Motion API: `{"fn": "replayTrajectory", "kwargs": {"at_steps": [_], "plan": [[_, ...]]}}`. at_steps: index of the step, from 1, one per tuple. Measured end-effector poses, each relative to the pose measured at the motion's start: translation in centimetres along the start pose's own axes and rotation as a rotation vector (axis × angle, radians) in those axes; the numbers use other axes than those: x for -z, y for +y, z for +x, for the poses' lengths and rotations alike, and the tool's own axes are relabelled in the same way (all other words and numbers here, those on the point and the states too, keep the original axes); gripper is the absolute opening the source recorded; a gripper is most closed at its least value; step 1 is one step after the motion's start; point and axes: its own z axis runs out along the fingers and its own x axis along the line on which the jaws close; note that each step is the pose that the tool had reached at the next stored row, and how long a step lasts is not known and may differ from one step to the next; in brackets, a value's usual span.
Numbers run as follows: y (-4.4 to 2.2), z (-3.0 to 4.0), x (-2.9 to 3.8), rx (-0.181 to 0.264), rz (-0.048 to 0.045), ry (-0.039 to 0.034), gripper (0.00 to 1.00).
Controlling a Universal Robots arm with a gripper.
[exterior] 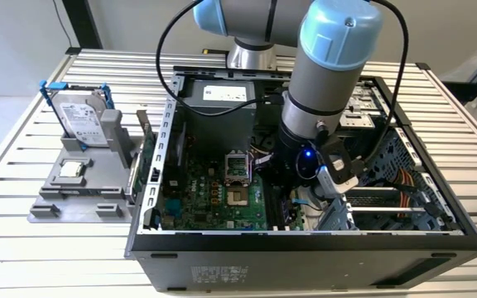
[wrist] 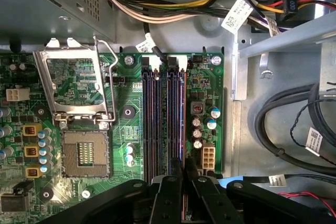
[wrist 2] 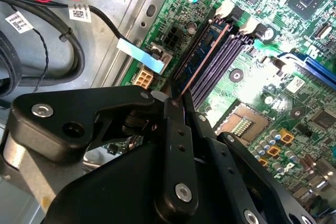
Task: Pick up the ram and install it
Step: 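Insert the ram into the slot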
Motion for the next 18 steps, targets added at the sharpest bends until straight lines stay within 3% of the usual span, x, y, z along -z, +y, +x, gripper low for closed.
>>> {"fn": "replayTrajectory", "kwargs": {"at_steps": [11, 14, 18], "plan": [[-0.02, 0.0, 0.05, 0.0, -0.0009, -0.0001, 1.0], [-0.04, 0.0, 0.63, 0.0, -0.0007, -0.0001, 1.0], [-0.1, 0.0, 2.37, 0.0, -0.001, -0.0001, 1.0]]}}
